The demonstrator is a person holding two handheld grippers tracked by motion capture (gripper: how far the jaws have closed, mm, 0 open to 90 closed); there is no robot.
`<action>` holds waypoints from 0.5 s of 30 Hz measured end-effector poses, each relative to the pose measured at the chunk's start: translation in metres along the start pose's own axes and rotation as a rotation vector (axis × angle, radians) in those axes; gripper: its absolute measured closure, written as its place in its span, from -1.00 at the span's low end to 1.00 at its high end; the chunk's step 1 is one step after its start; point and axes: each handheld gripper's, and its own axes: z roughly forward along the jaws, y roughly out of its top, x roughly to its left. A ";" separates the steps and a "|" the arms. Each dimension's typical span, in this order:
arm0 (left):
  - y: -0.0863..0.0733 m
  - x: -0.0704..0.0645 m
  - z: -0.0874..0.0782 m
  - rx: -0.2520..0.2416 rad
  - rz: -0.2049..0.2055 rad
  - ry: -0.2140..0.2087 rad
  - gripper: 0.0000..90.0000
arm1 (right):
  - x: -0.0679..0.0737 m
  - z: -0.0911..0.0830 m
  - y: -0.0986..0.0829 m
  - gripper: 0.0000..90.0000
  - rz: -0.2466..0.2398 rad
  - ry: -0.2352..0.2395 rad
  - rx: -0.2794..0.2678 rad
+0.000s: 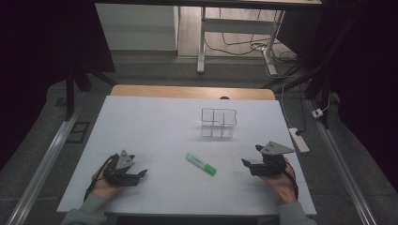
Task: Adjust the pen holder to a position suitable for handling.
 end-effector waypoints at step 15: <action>-0.002 -0.001 -0.001 0.007 0.004 0.003 -0.44 | 0.001 0.007 -0.001 -0.51 0.002 0.013 0.034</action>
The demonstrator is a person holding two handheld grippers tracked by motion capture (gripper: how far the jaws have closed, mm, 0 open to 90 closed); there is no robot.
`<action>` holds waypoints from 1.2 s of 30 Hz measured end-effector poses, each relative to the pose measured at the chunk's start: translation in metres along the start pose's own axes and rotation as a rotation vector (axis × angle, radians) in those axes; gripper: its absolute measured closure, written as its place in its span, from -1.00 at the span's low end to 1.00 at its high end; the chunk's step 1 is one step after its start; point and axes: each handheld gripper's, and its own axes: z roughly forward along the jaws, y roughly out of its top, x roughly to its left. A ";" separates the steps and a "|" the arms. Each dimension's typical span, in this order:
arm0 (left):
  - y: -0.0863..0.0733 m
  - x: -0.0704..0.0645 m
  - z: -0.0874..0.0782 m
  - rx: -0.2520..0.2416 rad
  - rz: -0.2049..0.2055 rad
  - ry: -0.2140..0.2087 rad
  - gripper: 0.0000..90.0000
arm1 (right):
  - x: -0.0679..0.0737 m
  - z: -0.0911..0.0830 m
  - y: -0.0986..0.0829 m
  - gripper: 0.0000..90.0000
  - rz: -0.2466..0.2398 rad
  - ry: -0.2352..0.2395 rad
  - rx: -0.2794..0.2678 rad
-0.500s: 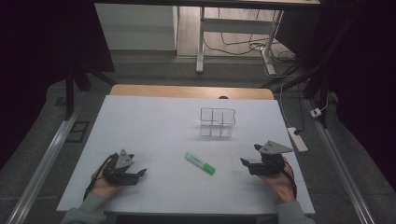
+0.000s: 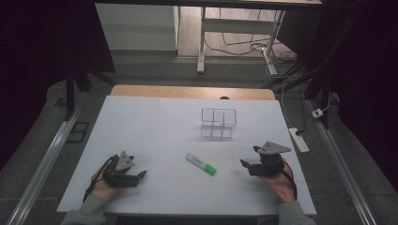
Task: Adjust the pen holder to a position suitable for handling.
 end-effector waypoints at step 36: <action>0.001 0.002 -0.006 -0.042 -0.029 0.007 -0.37 | 0.004 -0.008 0.018 -0.38 0.055 0.005 -0.106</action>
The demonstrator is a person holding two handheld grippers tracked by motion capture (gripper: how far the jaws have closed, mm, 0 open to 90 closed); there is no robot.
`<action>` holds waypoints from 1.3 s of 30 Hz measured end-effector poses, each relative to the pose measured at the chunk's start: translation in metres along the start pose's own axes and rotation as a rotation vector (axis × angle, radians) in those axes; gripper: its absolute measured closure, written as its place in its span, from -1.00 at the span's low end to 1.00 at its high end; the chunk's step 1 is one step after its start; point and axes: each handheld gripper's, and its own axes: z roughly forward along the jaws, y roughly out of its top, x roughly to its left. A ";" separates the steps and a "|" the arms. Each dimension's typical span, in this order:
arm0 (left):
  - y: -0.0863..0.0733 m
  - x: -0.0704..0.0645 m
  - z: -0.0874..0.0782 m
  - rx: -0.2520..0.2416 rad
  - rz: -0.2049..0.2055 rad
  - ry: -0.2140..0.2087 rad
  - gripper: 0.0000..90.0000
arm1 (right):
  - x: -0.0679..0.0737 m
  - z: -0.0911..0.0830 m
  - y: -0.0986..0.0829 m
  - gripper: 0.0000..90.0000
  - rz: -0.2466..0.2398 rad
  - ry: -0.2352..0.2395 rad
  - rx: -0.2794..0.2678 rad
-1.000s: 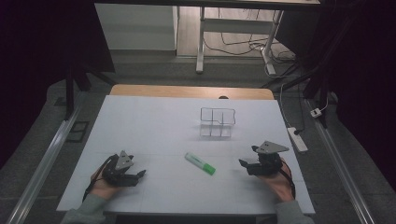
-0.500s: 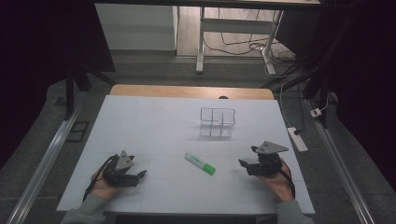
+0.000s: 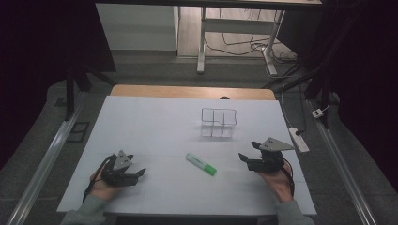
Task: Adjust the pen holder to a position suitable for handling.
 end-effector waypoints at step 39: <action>0.000 -0.002 0.001 0.011 0.013 -0.014 -0.38 | -0.035 0.040 0.041 -0.25 0.074 -0.054 0.083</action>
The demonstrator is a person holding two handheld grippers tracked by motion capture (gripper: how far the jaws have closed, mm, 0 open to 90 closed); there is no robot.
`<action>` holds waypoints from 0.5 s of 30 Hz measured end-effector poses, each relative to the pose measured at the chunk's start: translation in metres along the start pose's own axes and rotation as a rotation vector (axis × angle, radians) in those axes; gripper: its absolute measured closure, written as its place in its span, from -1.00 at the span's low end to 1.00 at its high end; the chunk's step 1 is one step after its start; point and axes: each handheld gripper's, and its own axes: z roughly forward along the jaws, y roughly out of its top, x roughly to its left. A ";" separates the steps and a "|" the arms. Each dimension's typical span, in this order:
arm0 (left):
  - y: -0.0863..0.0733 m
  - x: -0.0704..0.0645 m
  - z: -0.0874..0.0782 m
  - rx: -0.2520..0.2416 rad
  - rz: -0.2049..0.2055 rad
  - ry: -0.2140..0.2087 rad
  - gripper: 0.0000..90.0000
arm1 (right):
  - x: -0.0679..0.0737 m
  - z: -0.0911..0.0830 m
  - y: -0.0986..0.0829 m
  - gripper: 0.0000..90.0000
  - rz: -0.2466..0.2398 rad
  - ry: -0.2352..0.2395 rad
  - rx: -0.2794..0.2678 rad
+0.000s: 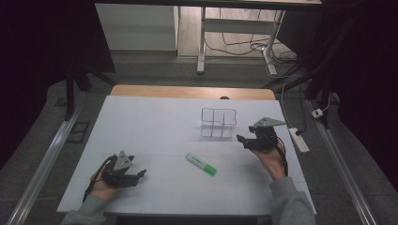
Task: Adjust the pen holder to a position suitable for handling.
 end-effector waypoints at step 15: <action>-0.001 0.001 0.000 0.001 0.000 -0.002 -0.38 | -0.026 0.026 0.015 0.53 0.072 -0.057 0.012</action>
